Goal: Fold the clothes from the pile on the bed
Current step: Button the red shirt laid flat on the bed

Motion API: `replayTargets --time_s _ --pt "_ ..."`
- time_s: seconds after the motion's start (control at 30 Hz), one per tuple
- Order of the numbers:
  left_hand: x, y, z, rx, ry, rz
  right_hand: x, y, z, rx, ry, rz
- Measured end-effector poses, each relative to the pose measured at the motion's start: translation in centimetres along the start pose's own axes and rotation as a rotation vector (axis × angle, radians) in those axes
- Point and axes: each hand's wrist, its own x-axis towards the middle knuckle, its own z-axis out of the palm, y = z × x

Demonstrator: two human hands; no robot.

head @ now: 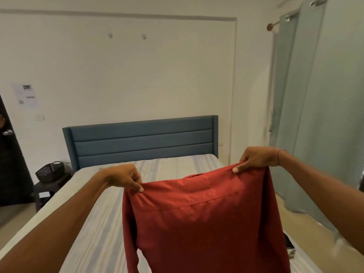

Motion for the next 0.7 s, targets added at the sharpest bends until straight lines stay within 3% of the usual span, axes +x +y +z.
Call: replayTargets --time_s 0.07,0.13,0.3,0.37,0.47,0.6,0.7 --pt "0.0 -0.4 0.2 -0.042 0.029 -0.021 -0.4 0.4 -0.2 0.11 -0.145 -0.021" --pt "-0.2 -0.9 0.2 -0.114 0.08 -0.02 -0.2 1.0 -0.3 0.222 -0.168 -0.093" --pt "-0.1 -1.1 -0.8 -0.222 0.4 0.042 1.6 1.0 0.3 0.258 0.165 -0.222" --pt "-0.1 -1.0 -1.2 -0.24 0.433 0.052 2.4 0.8 0.8 0.296 0.293 -0.226" --pt "0.1 -1.4 -0.8 -0.222 0.287 0.004 3.4 0.6 1.7 0.278 0.39 -0.187" --pt "0.6 -1.4 1.7 -0.302 0.01 -0.085 4.2 0.3 3.3 0.051 0.205 -0.13" --pt "0.8 -1.2 3.7 -0.322 -0.102 -0.076 4.3 0.8 4.5 0.006 0.028 -0.106"
